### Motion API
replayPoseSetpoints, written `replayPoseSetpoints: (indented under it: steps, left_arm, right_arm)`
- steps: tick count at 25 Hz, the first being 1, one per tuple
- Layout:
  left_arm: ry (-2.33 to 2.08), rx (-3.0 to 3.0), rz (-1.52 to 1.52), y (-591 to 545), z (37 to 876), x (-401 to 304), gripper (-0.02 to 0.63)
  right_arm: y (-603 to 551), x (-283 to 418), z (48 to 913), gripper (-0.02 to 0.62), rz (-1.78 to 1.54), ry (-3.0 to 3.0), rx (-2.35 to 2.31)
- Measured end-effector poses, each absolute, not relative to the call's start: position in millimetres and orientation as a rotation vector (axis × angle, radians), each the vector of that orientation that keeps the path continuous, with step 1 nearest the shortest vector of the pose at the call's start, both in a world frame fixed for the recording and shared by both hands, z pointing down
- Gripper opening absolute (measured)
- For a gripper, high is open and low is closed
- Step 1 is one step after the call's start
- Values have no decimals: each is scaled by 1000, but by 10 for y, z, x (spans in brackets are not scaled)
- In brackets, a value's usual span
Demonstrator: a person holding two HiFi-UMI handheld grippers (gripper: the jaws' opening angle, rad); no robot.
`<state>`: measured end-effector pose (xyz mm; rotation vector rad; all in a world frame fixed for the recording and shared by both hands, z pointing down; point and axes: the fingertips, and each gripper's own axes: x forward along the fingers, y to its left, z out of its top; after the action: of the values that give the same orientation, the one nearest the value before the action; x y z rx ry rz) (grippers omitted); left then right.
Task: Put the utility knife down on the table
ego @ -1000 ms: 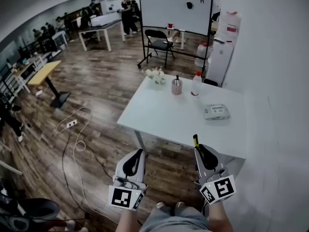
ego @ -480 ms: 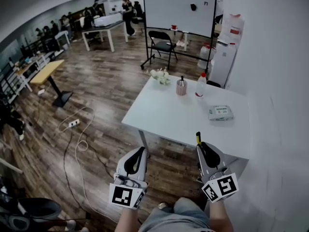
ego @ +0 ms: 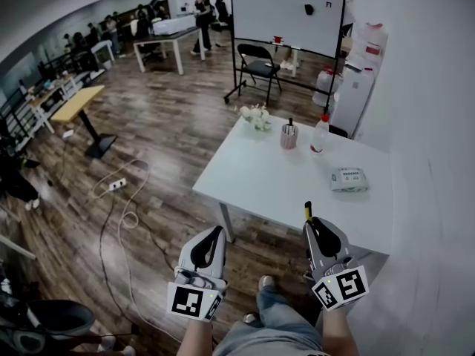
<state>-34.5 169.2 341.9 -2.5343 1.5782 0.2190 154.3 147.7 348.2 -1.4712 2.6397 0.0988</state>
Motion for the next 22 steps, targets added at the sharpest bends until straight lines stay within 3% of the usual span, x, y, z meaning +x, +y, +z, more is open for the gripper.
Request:
replayPoseSetpoints:
  steps: [22]
  left_arm:
    - [1646, -2457, 204, 341, 3251, -445, 9]
  right_arm:
    - [0, 1389, 3316, 54, 106, 2673, -1343]
